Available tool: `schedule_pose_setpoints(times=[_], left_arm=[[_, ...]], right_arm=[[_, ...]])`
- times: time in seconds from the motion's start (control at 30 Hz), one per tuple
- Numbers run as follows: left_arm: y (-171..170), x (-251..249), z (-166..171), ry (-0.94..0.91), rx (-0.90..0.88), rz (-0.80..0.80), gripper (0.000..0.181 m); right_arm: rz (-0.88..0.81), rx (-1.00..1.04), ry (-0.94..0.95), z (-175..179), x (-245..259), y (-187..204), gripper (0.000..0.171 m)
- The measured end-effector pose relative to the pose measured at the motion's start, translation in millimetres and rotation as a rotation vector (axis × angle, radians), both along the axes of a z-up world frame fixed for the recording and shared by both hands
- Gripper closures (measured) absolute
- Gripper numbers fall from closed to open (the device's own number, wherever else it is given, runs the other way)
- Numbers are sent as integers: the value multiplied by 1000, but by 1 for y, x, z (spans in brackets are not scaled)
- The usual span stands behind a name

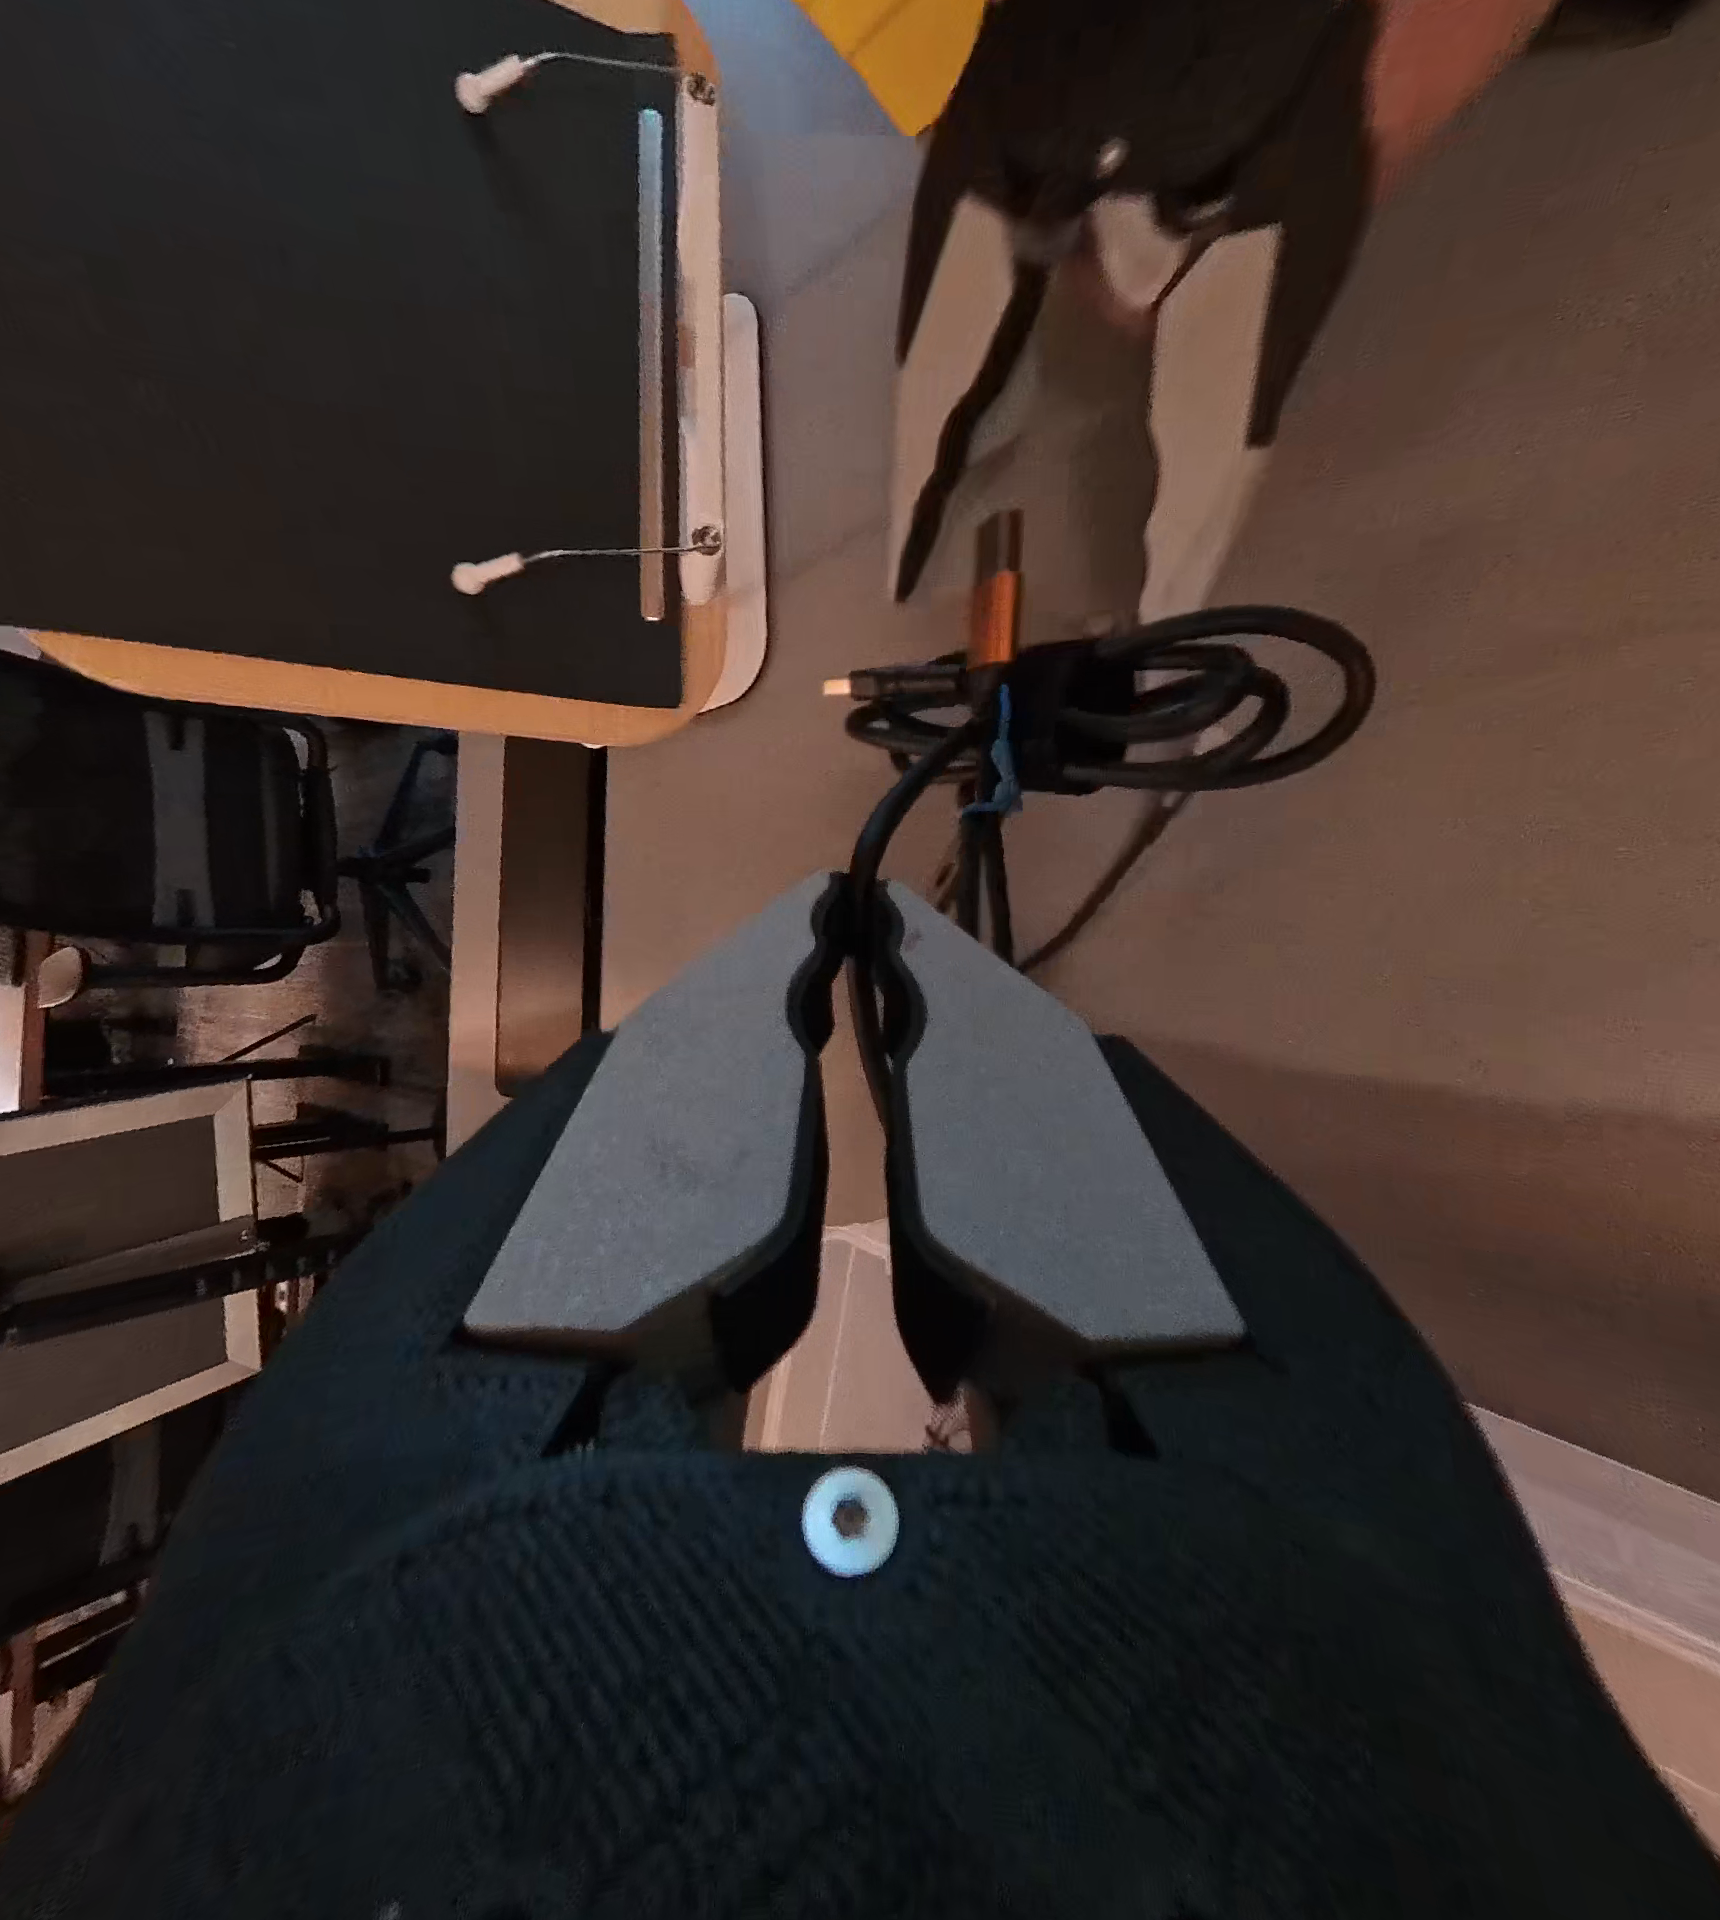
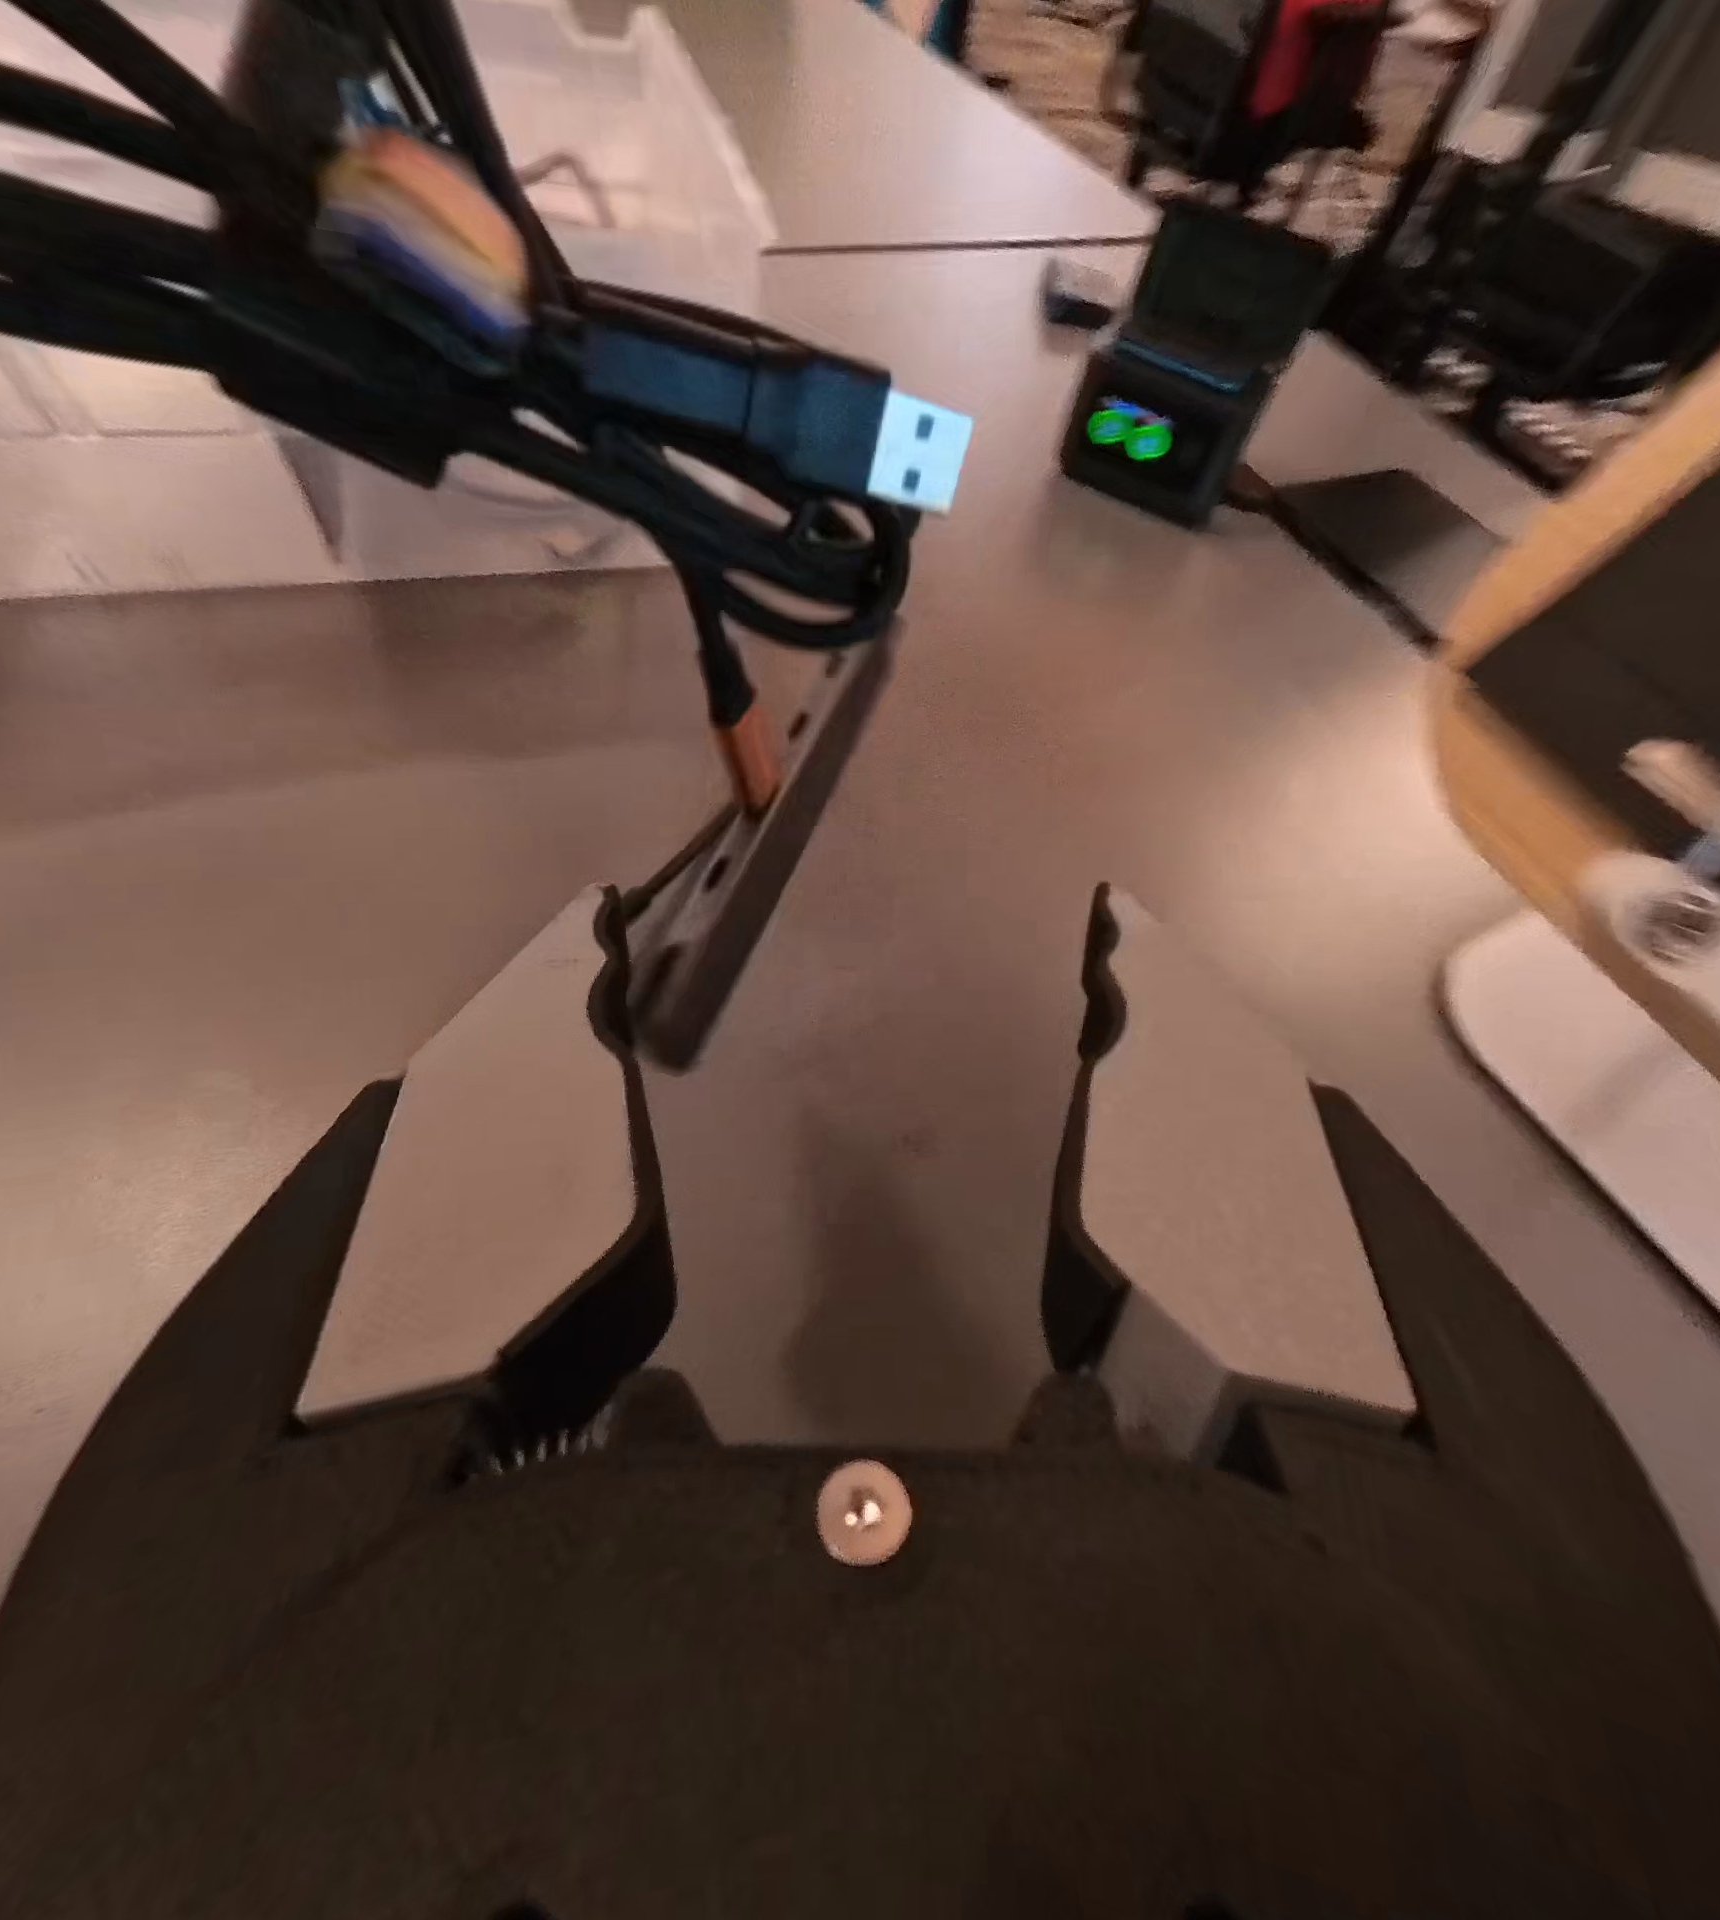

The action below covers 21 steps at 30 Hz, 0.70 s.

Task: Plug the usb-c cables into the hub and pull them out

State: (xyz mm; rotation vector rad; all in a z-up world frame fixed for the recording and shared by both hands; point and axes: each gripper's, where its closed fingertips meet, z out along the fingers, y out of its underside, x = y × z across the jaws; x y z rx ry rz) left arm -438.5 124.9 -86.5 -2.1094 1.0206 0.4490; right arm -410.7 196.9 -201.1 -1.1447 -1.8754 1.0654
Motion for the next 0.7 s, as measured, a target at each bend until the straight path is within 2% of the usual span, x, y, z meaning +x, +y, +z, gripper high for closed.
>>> schedule_pose_setpoints(times=[0.03, 0.13, 0.2, 0.27, 0.3, 0.6, 0.7], left_arm=[[-1, 2, -2, 1, -8, -1, 180], [-5, 8, -13, 2, -43, -17, 180], [-6, 12, -22, 9, -70, -24, 180], [-6, 16, -29, 13, -86, -28, 180], [-5, 15, -32, 22, -90, -22, 180], [-14, -5, -50, 91, -155, 83, 180], [-17, 3, -61, 25, -234, 112, 176]], right_arm=[[53, -22, -25, -7, -5, -8, 87], [174, -85, -81, -21, -11, -38, 93], [192, -38, -94, -26, -13, -52, 110], [137, 51, -95, -31, -17, -55, 150], [98, 96, -89, -33, -19, -52, 162], [57, 202, -27, -20, -3, -41, 168], [76, 261, -9, -19, 0, -45, 168]])
